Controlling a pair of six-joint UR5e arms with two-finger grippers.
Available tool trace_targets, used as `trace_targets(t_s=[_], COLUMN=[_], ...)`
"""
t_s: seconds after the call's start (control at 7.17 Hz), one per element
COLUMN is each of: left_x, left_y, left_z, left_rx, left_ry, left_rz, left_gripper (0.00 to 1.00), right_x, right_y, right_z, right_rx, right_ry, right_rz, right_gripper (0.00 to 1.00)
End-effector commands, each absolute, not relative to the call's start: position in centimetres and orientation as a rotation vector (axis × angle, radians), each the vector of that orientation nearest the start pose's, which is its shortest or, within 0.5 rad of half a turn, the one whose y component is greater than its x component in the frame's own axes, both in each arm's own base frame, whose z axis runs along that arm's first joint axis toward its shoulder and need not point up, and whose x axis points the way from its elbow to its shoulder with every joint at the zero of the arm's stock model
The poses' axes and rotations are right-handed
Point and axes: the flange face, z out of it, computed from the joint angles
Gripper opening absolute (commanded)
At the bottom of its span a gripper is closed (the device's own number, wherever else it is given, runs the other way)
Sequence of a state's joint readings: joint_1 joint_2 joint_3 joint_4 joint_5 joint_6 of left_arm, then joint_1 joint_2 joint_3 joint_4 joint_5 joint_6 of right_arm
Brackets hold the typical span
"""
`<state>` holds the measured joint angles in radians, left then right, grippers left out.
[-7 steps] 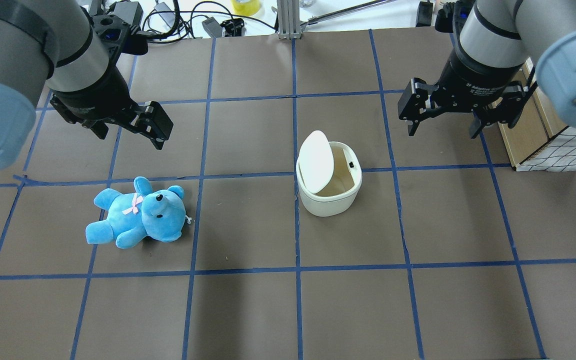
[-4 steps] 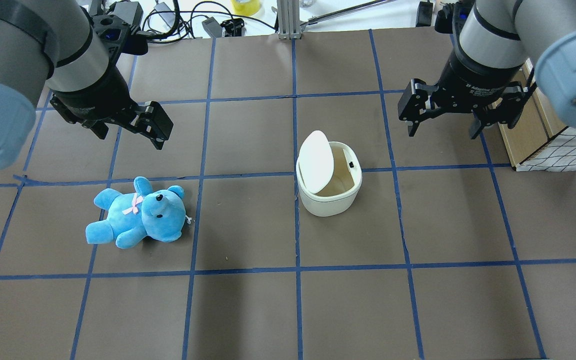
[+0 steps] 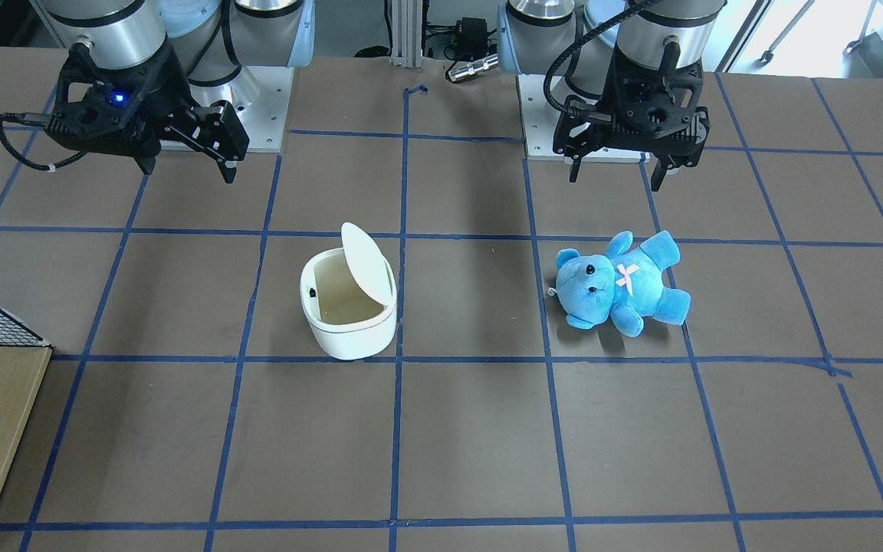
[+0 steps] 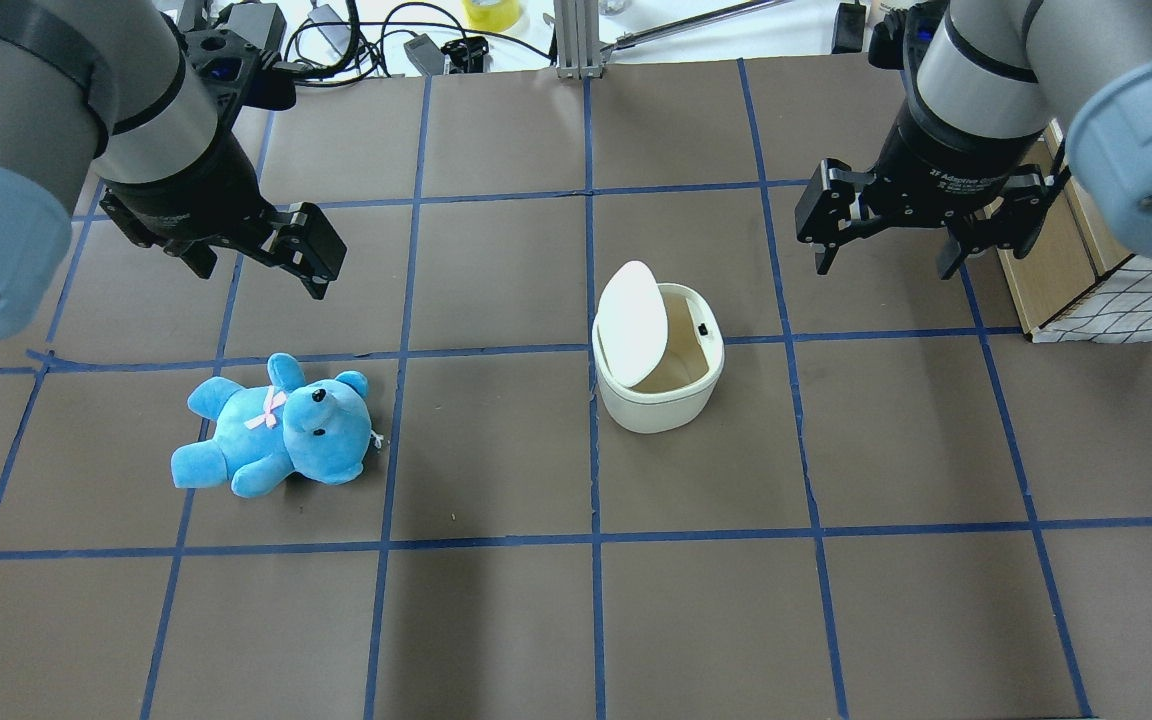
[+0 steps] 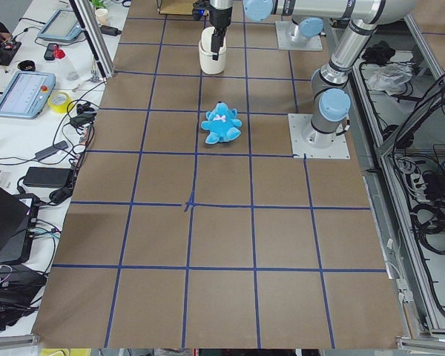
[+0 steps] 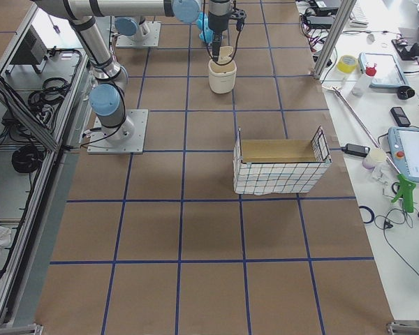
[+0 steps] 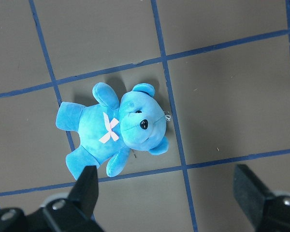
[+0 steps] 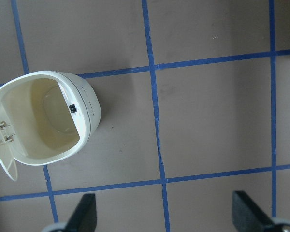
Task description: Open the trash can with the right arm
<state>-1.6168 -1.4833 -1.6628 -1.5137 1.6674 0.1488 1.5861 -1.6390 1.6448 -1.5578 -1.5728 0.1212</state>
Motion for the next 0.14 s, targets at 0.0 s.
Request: trace_targets(t_s=[0.0], left_x=[-14.47], left_y=[-45.36], left_z=[49.03], left_rx=[0.292], left_ry=[3.028], left_rz=[-0.072], left_gripper=[1.00], right_x=[14.00], right_y=[-45.85], right_z=[48.25], right_rx=[0.166], right_ry=[3.141], right_rz=[0.031], right_gripper=[1.00])
